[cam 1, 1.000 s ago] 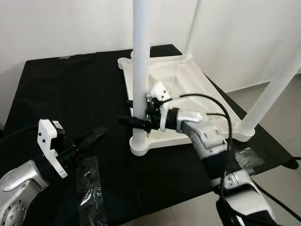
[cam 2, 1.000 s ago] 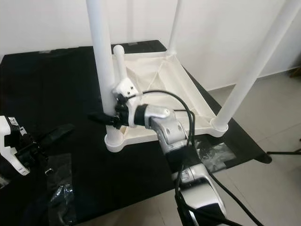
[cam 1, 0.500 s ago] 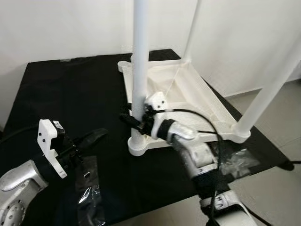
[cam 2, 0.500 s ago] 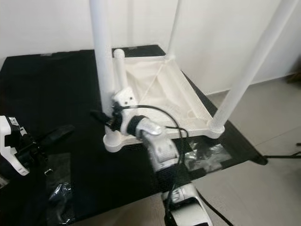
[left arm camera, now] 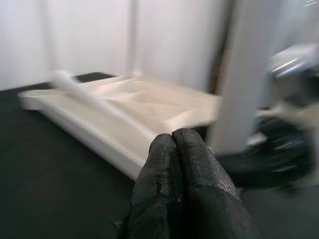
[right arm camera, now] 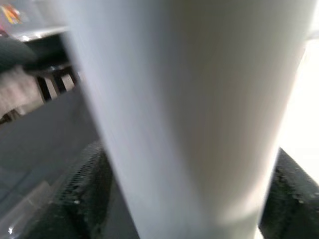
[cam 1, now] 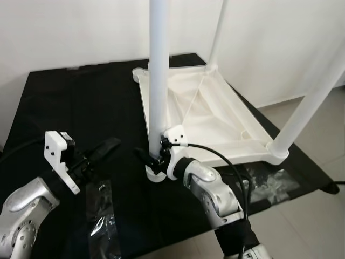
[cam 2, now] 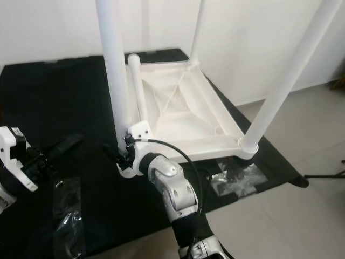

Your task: Building children table

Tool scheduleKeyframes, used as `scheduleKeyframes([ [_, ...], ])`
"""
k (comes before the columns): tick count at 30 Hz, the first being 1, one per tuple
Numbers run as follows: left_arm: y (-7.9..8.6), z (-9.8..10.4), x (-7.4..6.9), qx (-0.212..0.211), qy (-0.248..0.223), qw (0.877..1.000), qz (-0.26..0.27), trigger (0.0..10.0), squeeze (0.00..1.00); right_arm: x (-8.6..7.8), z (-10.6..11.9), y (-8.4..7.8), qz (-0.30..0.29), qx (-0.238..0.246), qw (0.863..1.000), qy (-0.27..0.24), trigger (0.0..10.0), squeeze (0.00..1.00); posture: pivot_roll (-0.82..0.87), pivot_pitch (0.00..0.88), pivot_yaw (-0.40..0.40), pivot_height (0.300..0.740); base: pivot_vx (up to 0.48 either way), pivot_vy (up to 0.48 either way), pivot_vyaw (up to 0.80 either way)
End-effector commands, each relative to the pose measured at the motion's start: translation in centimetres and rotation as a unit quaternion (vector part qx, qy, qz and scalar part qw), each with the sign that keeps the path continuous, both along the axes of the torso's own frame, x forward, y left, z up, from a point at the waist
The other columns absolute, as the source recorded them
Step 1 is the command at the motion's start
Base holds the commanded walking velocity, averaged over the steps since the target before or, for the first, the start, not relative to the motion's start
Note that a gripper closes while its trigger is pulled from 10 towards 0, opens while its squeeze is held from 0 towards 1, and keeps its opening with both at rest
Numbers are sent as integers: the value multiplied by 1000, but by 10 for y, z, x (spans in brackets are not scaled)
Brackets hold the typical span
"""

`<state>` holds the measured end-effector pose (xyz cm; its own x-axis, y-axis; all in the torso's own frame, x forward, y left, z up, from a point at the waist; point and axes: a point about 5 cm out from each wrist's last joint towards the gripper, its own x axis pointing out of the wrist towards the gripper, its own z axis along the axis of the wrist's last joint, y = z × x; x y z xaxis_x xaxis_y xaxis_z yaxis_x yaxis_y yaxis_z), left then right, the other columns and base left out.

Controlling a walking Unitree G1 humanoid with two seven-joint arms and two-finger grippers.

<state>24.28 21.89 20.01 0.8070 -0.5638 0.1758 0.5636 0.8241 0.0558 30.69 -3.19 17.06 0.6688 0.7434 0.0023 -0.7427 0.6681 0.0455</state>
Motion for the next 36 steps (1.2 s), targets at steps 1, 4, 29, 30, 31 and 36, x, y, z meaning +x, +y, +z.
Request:
scheduleKeyframes([
  [1, 7, -3, 2, 7, 2, 999, 35, 10000, 0, -3, 2, -3, 1, 5, 1000, -2, 10000, 1000, 30, 13, -33, 740, 0, 0, 0],
  [4, 21, -6, 6, 15, 4, 991, 133, 10000, 0, -20, 0, -28, 23, -17, 999, -26, 10000, 1000, 4, 0, -14, 740, 0, 0, 0],
  [29, -48, -52, -38, -114, 87, 978, 152, 10000, 0, -42, -29, -89, -106, 49, 993, 21, 10000, 0, -25, 11, 2, 740, 0, -254, 0],
  [30, -48, -52, -38, -115, 89, 978, 152, 10000, 0, -42, -29, -89, -102, 52, 993, 24, 10000, 0, -25, 11, 2, 740, 0, -465, 0],
  [31, -48, -52, -38, -115, 89, 978, 152, 10000, 0, -42, -29, -89, -102, 52, 993, 24, 10000, 0, -25, 11, 2, 740, 0, -465, 0],
  [36, -50, -50, -41, -117, 89, 978, 148, 10000, 0, -44, -29, -87, -86, 68, 993, 36, 10000, 0, -18, 24, -1, 740, 0, -465, 0],
])
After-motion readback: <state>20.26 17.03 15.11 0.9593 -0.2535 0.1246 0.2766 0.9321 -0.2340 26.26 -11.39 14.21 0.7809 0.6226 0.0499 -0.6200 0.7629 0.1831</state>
